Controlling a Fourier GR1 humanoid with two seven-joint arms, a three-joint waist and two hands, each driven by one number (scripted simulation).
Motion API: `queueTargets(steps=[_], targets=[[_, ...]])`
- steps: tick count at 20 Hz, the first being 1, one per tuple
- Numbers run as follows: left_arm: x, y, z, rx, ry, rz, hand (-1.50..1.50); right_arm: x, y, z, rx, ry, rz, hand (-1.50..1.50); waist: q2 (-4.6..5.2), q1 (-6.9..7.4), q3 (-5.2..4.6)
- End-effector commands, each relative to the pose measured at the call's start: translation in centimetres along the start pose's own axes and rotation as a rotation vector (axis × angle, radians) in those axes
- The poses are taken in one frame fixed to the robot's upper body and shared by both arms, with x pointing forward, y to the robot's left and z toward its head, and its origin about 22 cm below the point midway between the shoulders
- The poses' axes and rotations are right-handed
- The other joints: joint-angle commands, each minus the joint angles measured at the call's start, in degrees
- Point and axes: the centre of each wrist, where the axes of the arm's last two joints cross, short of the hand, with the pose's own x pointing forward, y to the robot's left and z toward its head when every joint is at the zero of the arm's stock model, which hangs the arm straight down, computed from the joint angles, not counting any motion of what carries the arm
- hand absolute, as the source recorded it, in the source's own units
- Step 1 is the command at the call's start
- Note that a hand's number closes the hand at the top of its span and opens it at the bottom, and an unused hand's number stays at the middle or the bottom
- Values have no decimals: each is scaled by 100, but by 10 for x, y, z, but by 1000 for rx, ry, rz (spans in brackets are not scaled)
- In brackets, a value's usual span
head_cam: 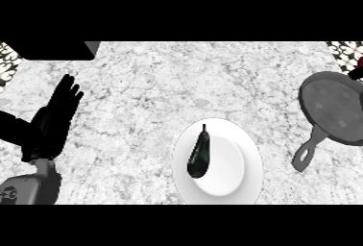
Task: Pick the tomato from the plate and place it in the pan
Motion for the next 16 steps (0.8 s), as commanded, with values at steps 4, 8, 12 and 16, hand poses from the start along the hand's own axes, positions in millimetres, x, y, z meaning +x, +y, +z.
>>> queueTargets(steps=[4, 8, 12, 16], targets=[[0, -18, -5, -26, 3, 8, 0, -63, 45, -14, 46, -9, -58, 150, 46, 94, 7], [4, -24, 8, -30, -3, 22, 0, -90, 65, -15, 94, 32, 1, 150, 58, 168, 12], [-1, -6, 8, -49, -3, 9, 0, -109, 72, -16, 161, 251, -107, -150, 59, 162, 18], [9, -9, -1, -35, 19, 12, 0, -112, 92, 6, 283, 240, -121, -150, 41, 124, 11]])
